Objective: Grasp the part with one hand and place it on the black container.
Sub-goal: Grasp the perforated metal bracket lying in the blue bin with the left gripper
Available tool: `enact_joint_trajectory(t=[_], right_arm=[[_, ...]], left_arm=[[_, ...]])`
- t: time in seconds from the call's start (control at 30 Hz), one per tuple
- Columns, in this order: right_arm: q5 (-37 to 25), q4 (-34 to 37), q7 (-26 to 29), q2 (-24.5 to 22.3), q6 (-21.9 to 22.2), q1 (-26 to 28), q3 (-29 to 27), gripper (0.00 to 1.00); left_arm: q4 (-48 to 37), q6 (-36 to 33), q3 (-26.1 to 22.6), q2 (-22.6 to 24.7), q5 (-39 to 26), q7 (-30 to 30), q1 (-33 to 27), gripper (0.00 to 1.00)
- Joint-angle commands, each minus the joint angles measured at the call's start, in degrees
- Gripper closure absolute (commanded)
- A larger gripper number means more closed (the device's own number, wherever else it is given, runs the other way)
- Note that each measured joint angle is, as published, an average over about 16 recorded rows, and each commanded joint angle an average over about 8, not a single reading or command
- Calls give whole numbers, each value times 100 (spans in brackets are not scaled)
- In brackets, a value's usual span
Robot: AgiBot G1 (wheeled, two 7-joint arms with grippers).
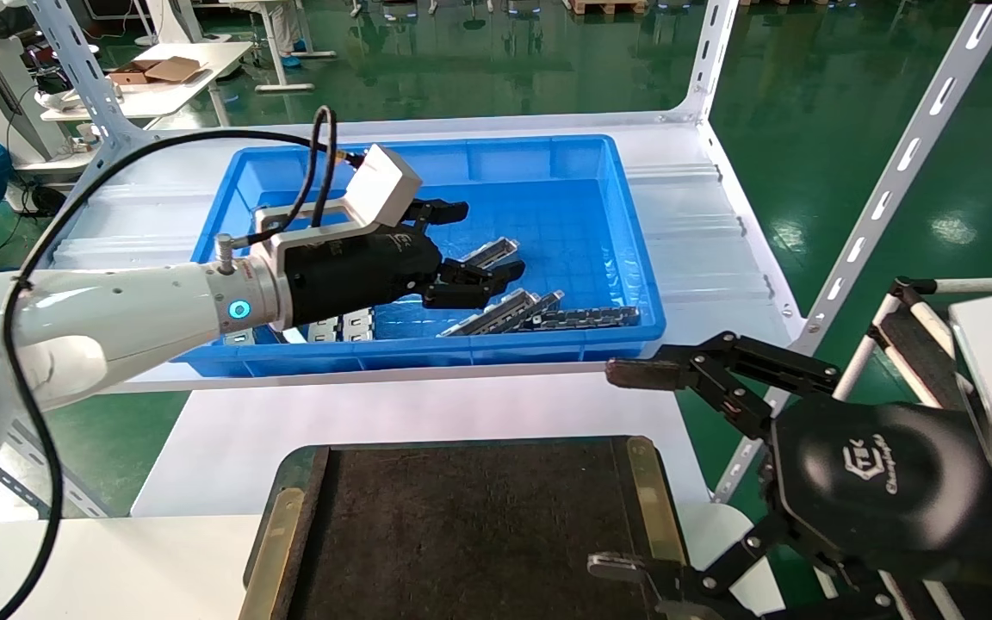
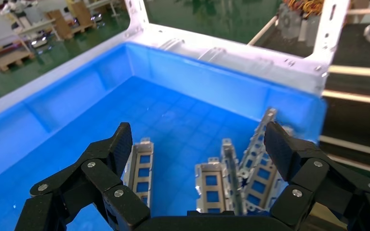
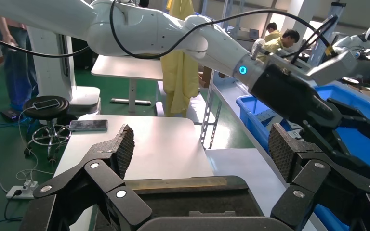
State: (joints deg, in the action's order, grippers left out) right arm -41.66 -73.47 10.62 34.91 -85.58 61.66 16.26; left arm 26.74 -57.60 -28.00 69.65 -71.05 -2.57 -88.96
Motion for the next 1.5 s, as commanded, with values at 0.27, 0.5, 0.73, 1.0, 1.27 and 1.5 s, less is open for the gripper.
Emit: enact_joint_trajectory(t=[0.27,0.5,0.73,1.0,1.27,1.5], right_arm=[[2,0,-2,-1,2,1,3,0],[4,0,-3,-3,3,1,6,0],[6,0,-4,-4,4,2,9,2],[8,0,-6,-5,5,3,12,97],[10,0,-7,-6,6,3,15,100],[12,0,-9,-7,8,4,17,100]], left_arm=[[-1188,431,-11,536,-88,-542,-374,0],[-1718,706,-40,761,-86,-781,-503,0],[-1823,917,-142,831,-28,-760,-486,0],[-1713,1145,-344,847,50,-628,-401,93],[-1646,1419,-533,843,191,-498,-315,100],[-1652,1592,-675,835,322,-449,-262,100]])
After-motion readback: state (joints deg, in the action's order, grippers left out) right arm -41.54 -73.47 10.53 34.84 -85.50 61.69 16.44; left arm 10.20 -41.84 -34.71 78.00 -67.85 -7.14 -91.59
